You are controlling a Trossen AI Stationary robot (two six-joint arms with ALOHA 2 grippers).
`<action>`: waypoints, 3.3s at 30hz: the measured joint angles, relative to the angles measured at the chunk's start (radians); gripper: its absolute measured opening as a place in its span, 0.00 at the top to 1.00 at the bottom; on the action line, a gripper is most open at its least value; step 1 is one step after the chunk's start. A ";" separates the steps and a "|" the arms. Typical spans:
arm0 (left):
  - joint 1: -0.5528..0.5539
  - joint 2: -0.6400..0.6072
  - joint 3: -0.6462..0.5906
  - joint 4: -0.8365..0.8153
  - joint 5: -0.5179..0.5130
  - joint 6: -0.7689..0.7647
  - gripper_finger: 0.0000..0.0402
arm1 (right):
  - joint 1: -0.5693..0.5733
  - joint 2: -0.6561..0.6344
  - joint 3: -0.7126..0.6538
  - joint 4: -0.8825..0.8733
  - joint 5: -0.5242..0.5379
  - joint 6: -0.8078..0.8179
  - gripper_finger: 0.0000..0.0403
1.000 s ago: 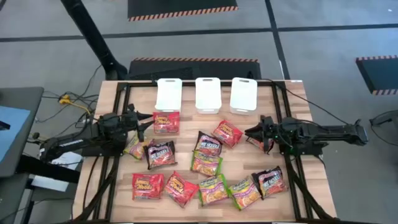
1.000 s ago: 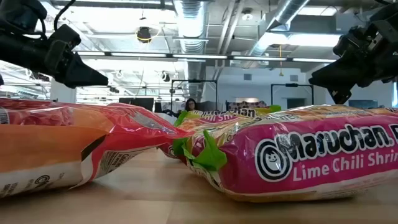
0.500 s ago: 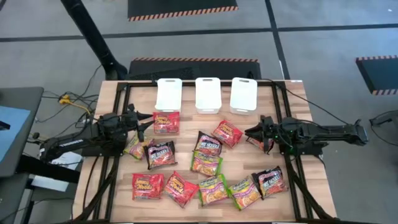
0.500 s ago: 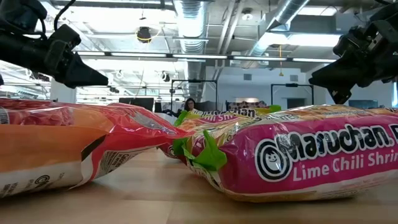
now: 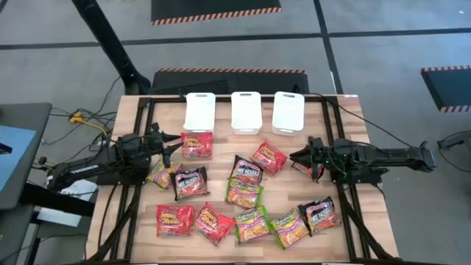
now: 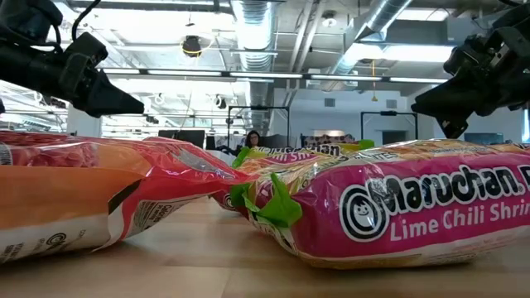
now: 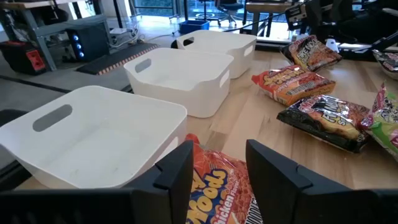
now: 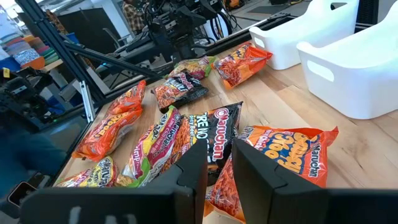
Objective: Sort Maruchan noodles
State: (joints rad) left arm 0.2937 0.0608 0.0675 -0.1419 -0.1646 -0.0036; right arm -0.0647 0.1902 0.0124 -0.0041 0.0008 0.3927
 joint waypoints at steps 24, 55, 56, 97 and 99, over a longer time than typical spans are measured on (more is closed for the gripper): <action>0.000 0.000 0.000 0.000 0.000 0.000 0.66 | 0.000 0.000 0.000 0.000 0.000 0.000 0.75; 0.000 0.000 0.000 0.000 0.000 0.116 0.66 | 0.000 0.000 0.000 0.000 0.000 0.000 0.75; 0.000 0.000 0.000 0.000 0.000 0.111 0.66 | 0.000 0.000 0.000 0.000 0.000 0.000 0.75; 0.000 0.000 0.000 0.002 0.000 -0.203 0.66 | 0.000 0.000 0.000 0.000 0.000 0.000 0.75; 0.000 0.000 0.000 0.002 0.000 -0.203 0.66 | 0.000 0.000 0.000 0.000 0.000 0.000 0.75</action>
State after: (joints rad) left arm 0.2936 0.0608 0.0673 -0.1399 -0.1646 -0.2070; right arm -0.0650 0.1902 0.0127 -0.0041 0.0006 0.3927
